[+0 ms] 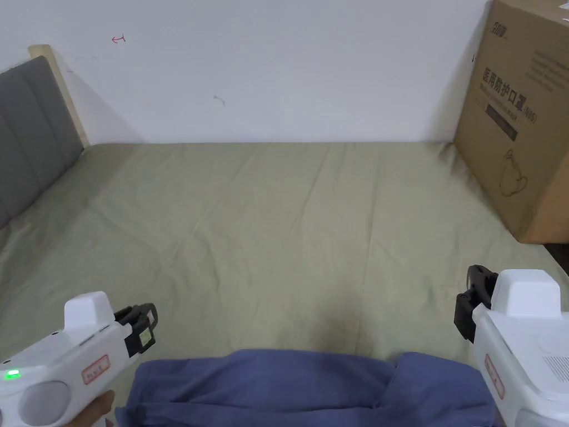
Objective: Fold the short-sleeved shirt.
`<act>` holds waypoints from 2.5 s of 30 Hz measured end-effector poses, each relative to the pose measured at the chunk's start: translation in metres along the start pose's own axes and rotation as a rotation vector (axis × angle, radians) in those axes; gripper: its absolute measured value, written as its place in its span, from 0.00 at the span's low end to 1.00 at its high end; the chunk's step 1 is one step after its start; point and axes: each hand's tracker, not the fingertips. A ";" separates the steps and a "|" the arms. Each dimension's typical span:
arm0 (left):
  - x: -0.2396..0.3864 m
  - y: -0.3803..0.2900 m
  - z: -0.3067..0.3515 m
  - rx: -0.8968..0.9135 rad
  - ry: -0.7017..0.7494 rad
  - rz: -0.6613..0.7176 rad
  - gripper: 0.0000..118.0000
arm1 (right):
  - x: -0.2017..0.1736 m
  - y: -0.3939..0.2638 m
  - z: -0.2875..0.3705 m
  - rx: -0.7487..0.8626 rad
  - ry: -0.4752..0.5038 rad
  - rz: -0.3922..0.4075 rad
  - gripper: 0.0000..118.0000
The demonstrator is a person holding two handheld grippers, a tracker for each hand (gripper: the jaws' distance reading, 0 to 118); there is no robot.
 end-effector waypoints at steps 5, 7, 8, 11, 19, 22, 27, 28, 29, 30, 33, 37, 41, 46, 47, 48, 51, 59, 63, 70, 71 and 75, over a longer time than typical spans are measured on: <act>-0.063 -0.006 -0.027 -0.233 -0.102 0.169 0.00 | -0.002 -0.003 -0.007 -0.024 -0.005 0.015 0.00; -0.088 -0.010 -0.038 -0.331 -0.134 0.243 0.00 | -0.002 -0.005 -0.011 -0.037 -0.004 0.012 0.00; -0.097 -0.013 -0.041 -0.331 -0.133 0.257 0.00 | -0.002 -0.005 -0.013 -0.044 -0.002 0.014 0.00; -0.117 -0.022 -0.050 -0.403 -0.147 0.281 0.13 | -0.005 -0.010 -0.019 -0.064 0.001 0.030 0.00; -0.141 -0.044 -0.076 -0.459 -0.164 0.363 0.75 | -0.006 -0.025 -0.031 -0.132 0.004 0.041 0.00; -0.140 -0.053 -0.091 -0.513 -0.172 0.360 0.60 | -0.006 -0.028 -0.035 -0.151 0.003 0.050 0.00; -0.119 -0.066 -0.102 -0.528 -0.148 0.264 0.26 | -0.001 -0.031 -0.037 -0.166 -0.001 0.050 0.00; -0.116 -0.066 -0.101 -0.517 -0.141 0.263 0.19 | 0.000 -0.031 -0.036 -0.167 -0.002 0.046 0.00; -0.134 -0.074 -0.109 -0.512 -0.130 0.259 0.15 | 0.001 -0.031 -0.036 -0.167 -0.002 0.045 0.00; -0.138 -0.075 -0.110 -0.508 -0.137 0.264 0.15 | 0.001 -0.030 -0.036 -0.165 -0.004 0.044 0.00; -0.121 -0.071 -0.106 -0.477 -0.107 0.155 0.07 | 0.004 -0.029 -0.036 -0.163 -0.004 0.044 0.00; -0.102 -0.049 -0.083 -0.426 -0.094 0.075 0.05 | 0.005 -0.025 -0.037 -0.150 -0.001 0.037 0.00; -0.097 -0.024 -0.057 -0.386 -0.093 0.074 0.05 | 0.005 -0.020 -0.036 -0.134 0.008 0.031 0.00; -0.123 -0.001 -0.034 -0.349 0.031 0.022 0.05 | 0.008 -0.017 -0.034 -0.115 0.021 0.022 0.00; -0.129 0.002 -0.028 -0.347 0.059 0.024 0.05 | 0.008 -0.017 -0.032 -0.112 0.022 0.021 0.00; -0.134 0.005 -0.024 -0.349 0.095 0.028 0.05 | 0.010 -0.017 -0.031 -0.110 0.023 0.020 0.00; -0.127 0.009 -0.010 -0.356 0.131 0.031 0.05 | 0.014 -0.018 -0.029 -0.107 0.028 0.015 0.00; -0.030 0.011 -0.019 -0.400 0.129 -0.068 0.05 | 0.026 -0.021 -0.020 -0.097 0.038 -0.013 0.00; 0.022 0.003 -0.039 -0.453 0.050 -0.138 0.05 | 0.034 -0.022 -0.015 -0.091 0.043 -0.016 0.00; 0.094 -0.032 -0.094 -0.565 -0.050 -0.160 0.05 | 0.050 -0.025 -0.009 -0.090 0.026 -0.015 0.00; 0.101 -0.038 -0.103 -0.588 -0.053 -0.159 0.05 | 0.052 -0.025 -0.008 -0.092 0.023 -0.016 0.00; 0.121 -0.073 -0.142 -0.678 -0.041 -0.158 0.05 | 0.058 -0.028 -0.006 -0.100 0.013 -0.024 0.00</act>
